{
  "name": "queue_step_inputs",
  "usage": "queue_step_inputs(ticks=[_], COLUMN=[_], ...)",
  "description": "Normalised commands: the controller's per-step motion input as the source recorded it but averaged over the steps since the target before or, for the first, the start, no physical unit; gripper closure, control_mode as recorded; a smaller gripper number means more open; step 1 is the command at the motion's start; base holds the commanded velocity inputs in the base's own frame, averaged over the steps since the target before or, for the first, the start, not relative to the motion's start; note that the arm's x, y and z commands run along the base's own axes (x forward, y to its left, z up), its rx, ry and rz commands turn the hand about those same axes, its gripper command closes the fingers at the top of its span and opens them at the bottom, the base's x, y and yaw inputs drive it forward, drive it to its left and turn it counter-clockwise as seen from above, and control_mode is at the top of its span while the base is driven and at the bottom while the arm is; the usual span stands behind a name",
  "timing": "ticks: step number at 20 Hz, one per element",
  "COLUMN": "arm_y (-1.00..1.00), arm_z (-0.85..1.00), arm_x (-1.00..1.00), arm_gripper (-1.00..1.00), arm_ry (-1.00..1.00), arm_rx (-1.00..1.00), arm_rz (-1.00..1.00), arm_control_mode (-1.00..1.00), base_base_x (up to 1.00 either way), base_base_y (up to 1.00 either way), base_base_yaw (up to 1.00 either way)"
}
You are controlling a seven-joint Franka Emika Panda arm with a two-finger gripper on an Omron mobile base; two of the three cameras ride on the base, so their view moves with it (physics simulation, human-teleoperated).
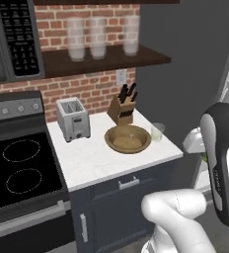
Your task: Grab a lemon wedge from the fridge and one ice cube from the ice bowl, and put them in the glass of lemonade.
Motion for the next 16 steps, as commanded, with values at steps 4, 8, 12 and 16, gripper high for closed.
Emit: queue_step_inputs(ticks=[4, 8, 12, 16], arm_y=[0.0, 0.0, 0.0, 0.0], arm_z=[0.0, 0.0, 0.0, 0.0], arm_x=[0.0, 0.0, 0.0, 0.0], arm_gripper=[1.0, 1.0, 1.0, 1.0], arm_ry=[0.0, 0.0, 0.0, 0.0], arm_rx=[0.0, 0.0, 0.0, 0.0], arm_rz=[0.0, 0.0, 0.0, 0.0], arm_control_mode=[1.0, 1.0, 1.0, 1.0], base_base_x=[0.44, 0.54, 0.29, 0.2], base_base_y=[0.08, 0.08, 0.01, 0.37], base_base_yaw=[-0.23, -0.21, -0.15, -0.21])
